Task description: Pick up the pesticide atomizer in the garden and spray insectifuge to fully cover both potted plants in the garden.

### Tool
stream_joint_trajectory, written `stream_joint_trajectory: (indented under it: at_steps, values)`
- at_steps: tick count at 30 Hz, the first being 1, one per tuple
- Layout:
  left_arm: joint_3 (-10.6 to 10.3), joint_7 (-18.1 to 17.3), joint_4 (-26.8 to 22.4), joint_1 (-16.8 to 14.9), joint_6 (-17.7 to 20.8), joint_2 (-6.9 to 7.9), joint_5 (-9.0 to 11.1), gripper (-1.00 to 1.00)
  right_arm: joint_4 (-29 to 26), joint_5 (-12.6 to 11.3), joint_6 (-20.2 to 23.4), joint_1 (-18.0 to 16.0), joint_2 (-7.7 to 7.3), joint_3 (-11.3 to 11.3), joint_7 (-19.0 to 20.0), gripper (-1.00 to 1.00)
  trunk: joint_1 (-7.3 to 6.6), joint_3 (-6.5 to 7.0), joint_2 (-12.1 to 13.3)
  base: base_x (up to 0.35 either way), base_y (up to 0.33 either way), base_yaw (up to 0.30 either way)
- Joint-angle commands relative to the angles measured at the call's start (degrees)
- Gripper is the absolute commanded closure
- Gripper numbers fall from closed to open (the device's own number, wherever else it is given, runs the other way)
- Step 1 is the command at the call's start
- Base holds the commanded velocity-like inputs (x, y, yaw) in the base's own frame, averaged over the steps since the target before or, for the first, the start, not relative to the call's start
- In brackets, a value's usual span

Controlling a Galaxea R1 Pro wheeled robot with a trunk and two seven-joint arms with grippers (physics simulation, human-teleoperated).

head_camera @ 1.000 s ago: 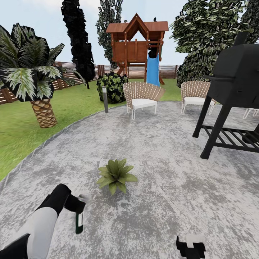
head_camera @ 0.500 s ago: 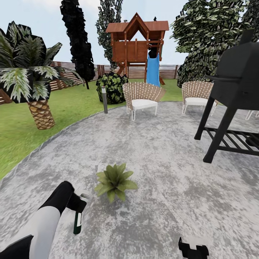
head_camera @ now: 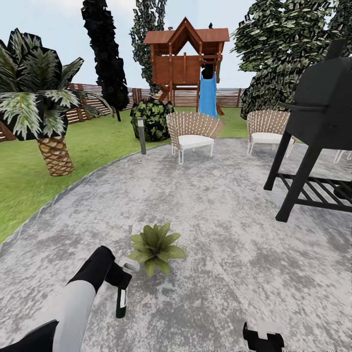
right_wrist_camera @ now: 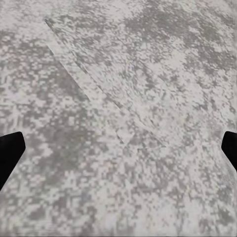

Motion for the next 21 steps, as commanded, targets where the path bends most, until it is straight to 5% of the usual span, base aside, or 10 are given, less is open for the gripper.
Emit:
stream_joint_trajectory:
  at_steps: [1, 9, 15, 21]
  values:
    - [0.50, -0.39, -0.10, -0.05, 0.30, -0.09, -0.41, 1.00, 0.06, 0.60, -0.16, -0.04, 0.00, -0.48, -0.17, -1.00, -0.02, -0.05, -0.02, -0.022, 0.000, -0.122]
    - [0.72, -0.39, -0.10, -0.70, 0.40, -0.40, 0.05, 1.00, 0.09, 0.60, -0.16, -0.04, 0.00, -0.48, -0.17, -1.00, -0.02, -0.05, -0.02, -0.004, 0.000, -0.210]
    - [0.58, -0.39, -1.82, -3.51, 6.69, -0.01, 0.09, 1.00, 0.06, 0.60, -0.16, -0.04, 0.00, -0.48, -0.17, -1.00, -0.02, -0.05, -0.02, 0.000, 0.000, -0.027]
    - [0.33, -0.36, -4.18, -3.19, 7.07, 0.32, -0.42, 1.00, 0.14, 0.80, -0.16, -0.04, -0.29, -0.48, -0.10, -1.00, -0.02, -0.05, -0.02, 0.000, 0.000, -0.001]
